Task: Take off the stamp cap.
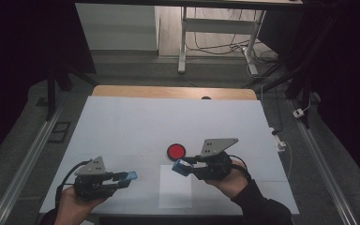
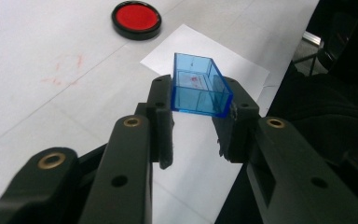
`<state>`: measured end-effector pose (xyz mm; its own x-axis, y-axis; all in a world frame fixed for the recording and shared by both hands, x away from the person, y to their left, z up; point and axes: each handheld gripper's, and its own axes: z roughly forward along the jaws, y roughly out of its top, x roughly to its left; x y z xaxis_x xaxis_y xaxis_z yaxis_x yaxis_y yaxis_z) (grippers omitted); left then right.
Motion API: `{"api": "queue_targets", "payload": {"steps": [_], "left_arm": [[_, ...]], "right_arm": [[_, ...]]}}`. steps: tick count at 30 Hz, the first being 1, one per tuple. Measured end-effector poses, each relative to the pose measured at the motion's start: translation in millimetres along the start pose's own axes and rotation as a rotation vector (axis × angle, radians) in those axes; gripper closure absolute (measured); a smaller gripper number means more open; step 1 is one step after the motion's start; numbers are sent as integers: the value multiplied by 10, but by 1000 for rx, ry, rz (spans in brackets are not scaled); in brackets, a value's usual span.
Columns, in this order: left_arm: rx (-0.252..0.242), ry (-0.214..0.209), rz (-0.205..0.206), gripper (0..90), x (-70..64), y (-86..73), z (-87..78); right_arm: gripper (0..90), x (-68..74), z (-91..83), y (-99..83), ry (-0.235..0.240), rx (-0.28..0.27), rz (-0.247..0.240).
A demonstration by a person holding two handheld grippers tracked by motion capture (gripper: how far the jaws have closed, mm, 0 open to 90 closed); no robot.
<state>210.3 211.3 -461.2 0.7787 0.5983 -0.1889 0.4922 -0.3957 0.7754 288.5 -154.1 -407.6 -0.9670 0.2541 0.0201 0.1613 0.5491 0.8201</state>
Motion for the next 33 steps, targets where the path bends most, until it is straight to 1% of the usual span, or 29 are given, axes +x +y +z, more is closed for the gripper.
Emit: {"api": "queue_targets", "payload": {"steps": [2,9,13,18,21,26,30,33], "left_arm": [[-4,11,-16,689,8,-43,-43],[-15,51,-52,688,28,-178,-177],[-23,77,-72,688,42,-250,-252],[-19,118,-89,688,66,-332,-324],[-21,129,-107,687,76,-368,-355],[-7,149,-130,686,94,-426,-385],[4,155,-144,687,108,-456,-385],[5,154,-147,687,110,-454,-383]], "right_arm": [[705,-2,-1,-1,-5,3,2],[705,-21,-8,-15,-21,9,5],[705,-33,-10,-26,-33,13,10],[705,-51,-8,-38,-46,15,25],[705,-67,-11,-46,-53,21,33],[705,-93,-9,-65,-62,26,43],[705,-110,-15,-75,-72,32,48],[705,-116,-17,-81,-75,34,49]]}}
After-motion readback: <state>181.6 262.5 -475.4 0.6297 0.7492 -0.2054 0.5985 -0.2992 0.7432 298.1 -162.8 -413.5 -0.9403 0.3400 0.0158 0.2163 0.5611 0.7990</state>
